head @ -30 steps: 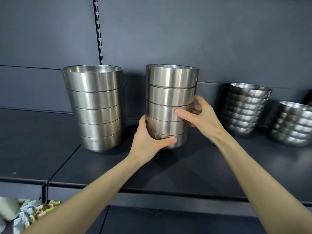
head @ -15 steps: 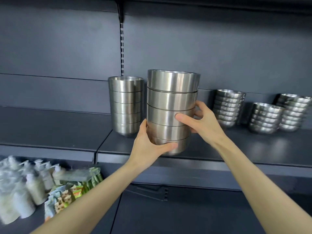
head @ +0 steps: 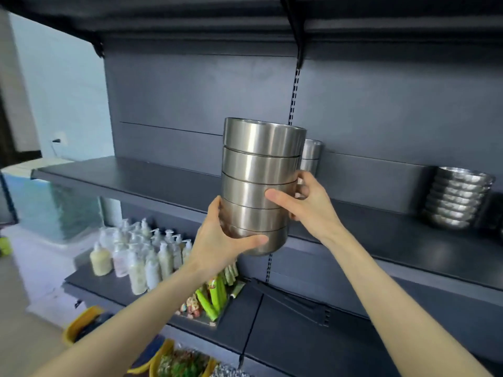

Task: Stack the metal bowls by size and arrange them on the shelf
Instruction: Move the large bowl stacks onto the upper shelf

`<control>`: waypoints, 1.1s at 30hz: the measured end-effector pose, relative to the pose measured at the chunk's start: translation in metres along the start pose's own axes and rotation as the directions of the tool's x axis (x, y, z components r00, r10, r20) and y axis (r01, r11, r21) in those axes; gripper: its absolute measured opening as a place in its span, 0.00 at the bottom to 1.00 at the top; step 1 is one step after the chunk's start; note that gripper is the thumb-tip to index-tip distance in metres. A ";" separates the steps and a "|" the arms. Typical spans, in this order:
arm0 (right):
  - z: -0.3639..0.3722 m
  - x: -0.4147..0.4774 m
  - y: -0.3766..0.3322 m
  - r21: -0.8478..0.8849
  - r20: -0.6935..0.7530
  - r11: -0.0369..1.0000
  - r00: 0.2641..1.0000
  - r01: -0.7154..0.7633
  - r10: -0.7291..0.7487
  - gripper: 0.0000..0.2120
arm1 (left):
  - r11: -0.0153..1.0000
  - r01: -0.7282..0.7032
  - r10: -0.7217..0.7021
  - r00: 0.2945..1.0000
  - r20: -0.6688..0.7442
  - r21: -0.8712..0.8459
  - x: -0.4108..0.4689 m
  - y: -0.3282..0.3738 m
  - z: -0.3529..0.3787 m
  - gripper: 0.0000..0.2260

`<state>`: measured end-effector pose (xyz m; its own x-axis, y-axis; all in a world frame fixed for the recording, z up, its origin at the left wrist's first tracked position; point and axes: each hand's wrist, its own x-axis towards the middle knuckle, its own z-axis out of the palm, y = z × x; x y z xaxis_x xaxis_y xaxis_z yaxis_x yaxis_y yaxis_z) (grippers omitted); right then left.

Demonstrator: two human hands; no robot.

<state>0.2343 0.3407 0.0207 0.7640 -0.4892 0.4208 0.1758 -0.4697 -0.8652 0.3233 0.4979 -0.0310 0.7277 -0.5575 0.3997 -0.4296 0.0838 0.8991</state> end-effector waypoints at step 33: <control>0.495 0.334 -0.008 0.022 0.038 0.995 0.995 0.093 -0.094 0.44 | 0.997 0.005 0.002 0.995 -0.097 0.072 0.290 -0.209 -0.471 0.43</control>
<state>0.7956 0.5448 0.0338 0.7672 -0.4144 0.4896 0.2598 -0.4972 -0.8278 0.8757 0.7083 -0.0188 0.7752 -0.4745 0.4170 -0.4632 0.0217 0.8860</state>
